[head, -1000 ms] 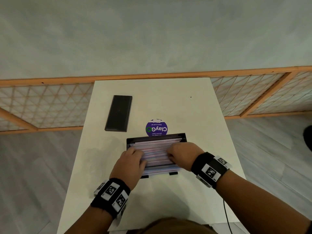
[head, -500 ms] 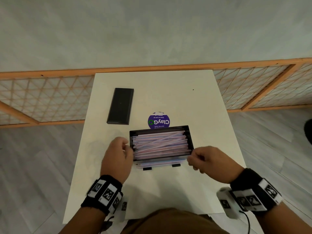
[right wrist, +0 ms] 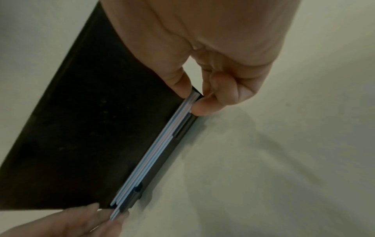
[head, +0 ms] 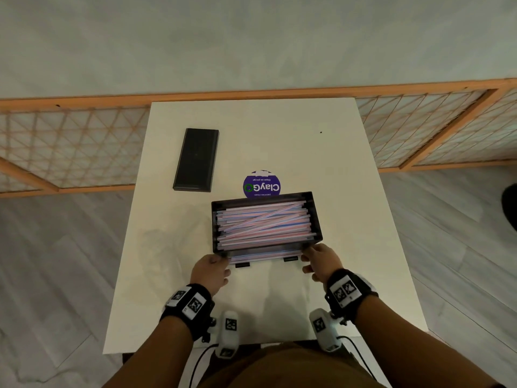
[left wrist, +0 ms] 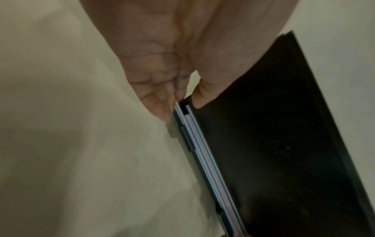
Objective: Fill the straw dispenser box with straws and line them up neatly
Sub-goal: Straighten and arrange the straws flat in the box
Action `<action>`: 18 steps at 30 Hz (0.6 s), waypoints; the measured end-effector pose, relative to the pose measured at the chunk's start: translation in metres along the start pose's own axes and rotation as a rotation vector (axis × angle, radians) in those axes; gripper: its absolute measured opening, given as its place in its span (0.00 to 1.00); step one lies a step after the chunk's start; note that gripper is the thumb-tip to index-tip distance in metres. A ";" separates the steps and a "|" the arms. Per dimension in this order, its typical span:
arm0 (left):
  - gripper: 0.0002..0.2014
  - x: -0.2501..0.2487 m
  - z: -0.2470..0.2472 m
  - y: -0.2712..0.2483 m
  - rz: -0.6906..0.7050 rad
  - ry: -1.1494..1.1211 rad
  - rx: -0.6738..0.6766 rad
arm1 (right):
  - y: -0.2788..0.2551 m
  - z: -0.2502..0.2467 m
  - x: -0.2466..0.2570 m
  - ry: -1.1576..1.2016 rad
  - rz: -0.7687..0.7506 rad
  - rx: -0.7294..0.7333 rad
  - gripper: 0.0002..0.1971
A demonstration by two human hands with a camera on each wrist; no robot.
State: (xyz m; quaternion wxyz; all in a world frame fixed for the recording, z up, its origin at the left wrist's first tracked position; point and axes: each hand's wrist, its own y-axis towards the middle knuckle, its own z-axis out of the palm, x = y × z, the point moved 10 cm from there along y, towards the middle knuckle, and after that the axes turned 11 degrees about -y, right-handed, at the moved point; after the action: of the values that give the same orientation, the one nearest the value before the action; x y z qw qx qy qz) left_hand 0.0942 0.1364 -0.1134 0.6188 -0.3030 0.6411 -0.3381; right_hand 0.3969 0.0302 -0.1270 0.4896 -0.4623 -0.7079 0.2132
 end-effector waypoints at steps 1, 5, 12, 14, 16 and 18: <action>0.10 0.003 0.005 0.001 -0.027 -0.033 0.020 | 0.001 0.002 -0.004 0.024 0.018 -0.002 0.12; 0.05 0.010 0.002 0.003 -0.019 -0.099 -0.039 | 0.004 0.006 -0.014 0.150 0.093 0.006 0.09; 0.09 0.016 -0.002 0.006 0.006 -0.290 -0.082 | 0.002 0.009 -0.017 0.296 0.116 0.056 0.01; 0.05 0.019 -0.002 0.006 -0.021 -0.364 -0.080 | 0.001 0.009 -0.018 0.269 0.111 0.078 0.02; 0.05 0.022 -0.001 0.009 -0.036 -0.410 -0.069 | 0.001 0.009 -0.019 0.248 0.114 0.100 0.02; 0.05 0.025 -0.002 0.011 -0.052 -0.460 -0.092 | 0.003 0.008 -0.019 0.237 0.118 0.108 0.03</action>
State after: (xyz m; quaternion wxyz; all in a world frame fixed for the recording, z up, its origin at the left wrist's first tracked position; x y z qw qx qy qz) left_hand 0.0917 0.1230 -0.1370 0.7251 -0.4166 0.4899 -0.2463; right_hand 0.3928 0.0160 -0.1420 0.5807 -0.4982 -0.6039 0.2233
